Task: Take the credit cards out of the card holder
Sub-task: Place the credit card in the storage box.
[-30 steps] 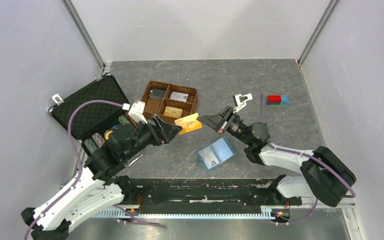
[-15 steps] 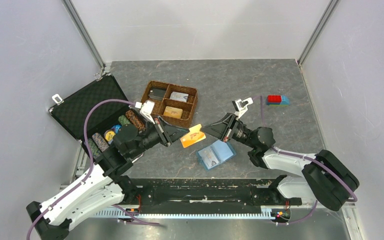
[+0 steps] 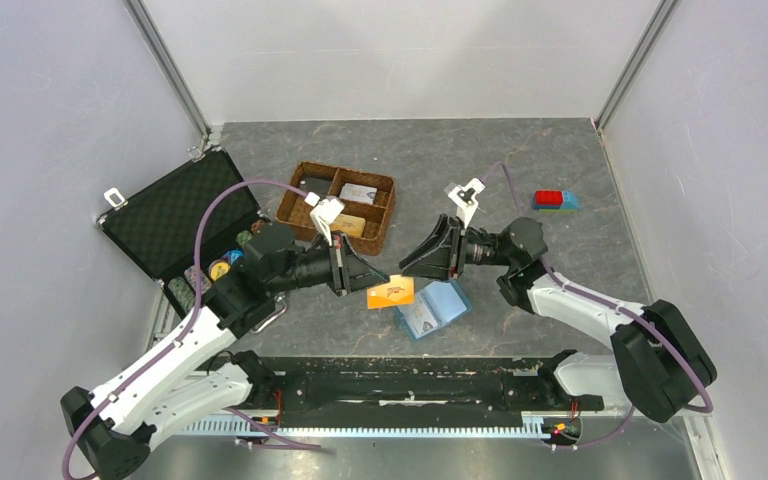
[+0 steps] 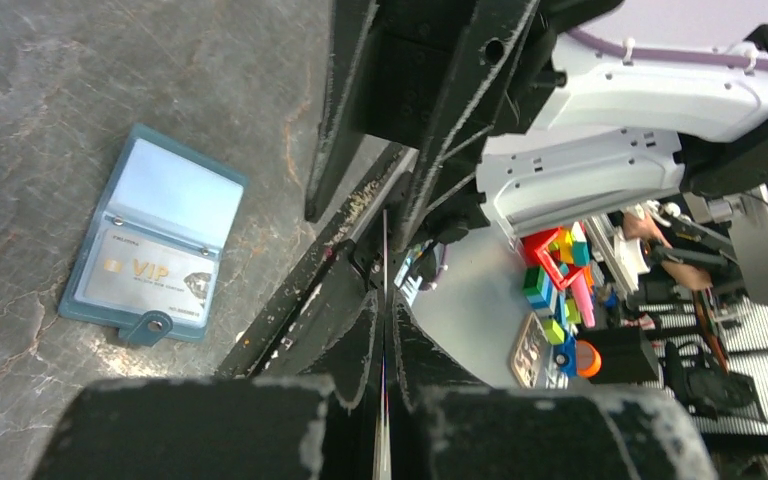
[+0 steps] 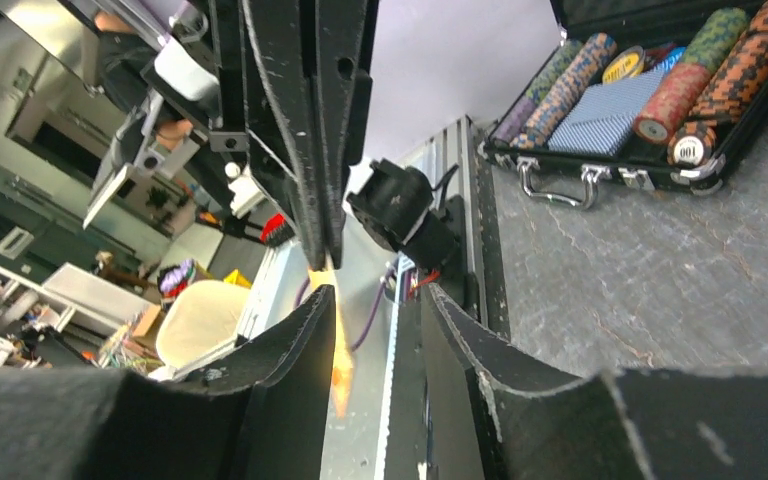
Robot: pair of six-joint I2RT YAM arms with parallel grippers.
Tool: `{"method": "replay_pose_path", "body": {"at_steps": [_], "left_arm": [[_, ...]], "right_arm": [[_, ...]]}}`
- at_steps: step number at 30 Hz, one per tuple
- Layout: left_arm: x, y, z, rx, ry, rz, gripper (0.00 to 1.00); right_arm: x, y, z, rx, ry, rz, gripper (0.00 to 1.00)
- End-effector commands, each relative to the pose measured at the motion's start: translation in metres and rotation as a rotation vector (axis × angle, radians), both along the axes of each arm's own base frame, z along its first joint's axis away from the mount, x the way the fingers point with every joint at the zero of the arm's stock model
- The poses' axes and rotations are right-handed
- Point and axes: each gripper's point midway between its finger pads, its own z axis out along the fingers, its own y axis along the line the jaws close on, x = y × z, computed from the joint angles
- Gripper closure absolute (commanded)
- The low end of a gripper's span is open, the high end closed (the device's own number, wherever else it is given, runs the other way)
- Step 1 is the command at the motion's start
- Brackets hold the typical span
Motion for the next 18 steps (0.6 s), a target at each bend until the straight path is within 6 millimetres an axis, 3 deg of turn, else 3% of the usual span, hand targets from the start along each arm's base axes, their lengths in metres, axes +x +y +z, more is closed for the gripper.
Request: {"method": "replay_pose_path", "body": {"at_steps": [1,8,12,18], "left_arm": [[-0.016,-0.002,0.02,-0.016,-0.083,-0.145,0.98],[-0.012,0.003,0.017,-0.01,-0.076,-0.146,0.98],[-0.012,0.004,0.014,-0.011,-0.064,-0.146,0.98],[-0.012,0.005,0.015,-0.034,-0.066,-0.152,0.98]], "right_arm": [[-0.006,-0.001,-0.012,-0.122,-0.112,0.089,0.61],[-0.007,-0.004,-0.016,-0.171,-0.144,0.106,0.73],[-0.015,-0.007,-0.011,-0.14,-0.141,0.122,0.7],[-0.035,-0.013,0.011,0.0,-0.091,0.166,0.66]]}}
